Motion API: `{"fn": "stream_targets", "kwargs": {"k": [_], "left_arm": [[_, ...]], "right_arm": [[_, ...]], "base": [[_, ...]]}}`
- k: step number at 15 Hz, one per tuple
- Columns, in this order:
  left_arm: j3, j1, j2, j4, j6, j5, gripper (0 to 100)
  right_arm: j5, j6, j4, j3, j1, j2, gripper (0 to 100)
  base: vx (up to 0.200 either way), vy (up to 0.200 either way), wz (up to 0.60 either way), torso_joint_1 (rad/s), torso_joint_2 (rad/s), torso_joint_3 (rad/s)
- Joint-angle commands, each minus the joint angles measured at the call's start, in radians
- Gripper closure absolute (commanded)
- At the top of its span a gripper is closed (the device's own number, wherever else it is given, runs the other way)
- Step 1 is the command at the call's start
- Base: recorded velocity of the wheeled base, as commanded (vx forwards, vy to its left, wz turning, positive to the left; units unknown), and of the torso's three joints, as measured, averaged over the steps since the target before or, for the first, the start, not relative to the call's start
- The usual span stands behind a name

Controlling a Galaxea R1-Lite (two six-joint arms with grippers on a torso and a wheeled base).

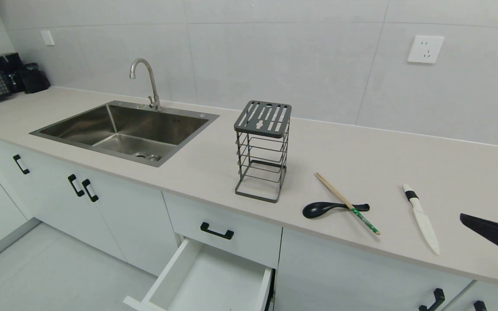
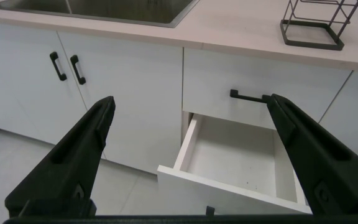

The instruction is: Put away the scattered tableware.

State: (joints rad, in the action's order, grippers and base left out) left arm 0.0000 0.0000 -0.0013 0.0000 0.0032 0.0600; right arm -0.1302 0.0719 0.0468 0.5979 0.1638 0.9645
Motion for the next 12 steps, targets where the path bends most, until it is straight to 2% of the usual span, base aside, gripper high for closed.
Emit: {"fn": "stream_targets", "kwargs": {"k": [1, 7, 9, 12], "left_arm": [[0.000, 0.000, 0.001, 0.000, 0.000, 0.000, 0], [0.000, 0.000, 0.001, 0.000, 0.000, 0.000, 0], [0.000, 0.000, 0.001, 0.000, 0.000, 0.000, 0], [0.000, 0.000, 0.001, 0.000, 0.000, 0.000, 0]], "right_arm": [[0.023, 0.000, 0.004, 0.002, 0.045, 0.102, 0], [0.165, -0.040, -0.001, 0.082, 0.157, 0.300, 0], [0.175, -0.078, -0.001, 0.114, 0.192, 0.376, 0], [0.210, -0.138, -0.001, 0.094, 0.212, 0.433, 0]], "base": [[0.000, 0.000, 0.00, 0.000, 0.00, 0.000], [0.000, 0.000, 0.00, 0.000, 0.00, 0.000], [0.000, 0.000, 0.00, 0.000, 0.00, 0.000], [0.000, 0.000, 0.00, 0.000, 0.00, 0.000]]}}
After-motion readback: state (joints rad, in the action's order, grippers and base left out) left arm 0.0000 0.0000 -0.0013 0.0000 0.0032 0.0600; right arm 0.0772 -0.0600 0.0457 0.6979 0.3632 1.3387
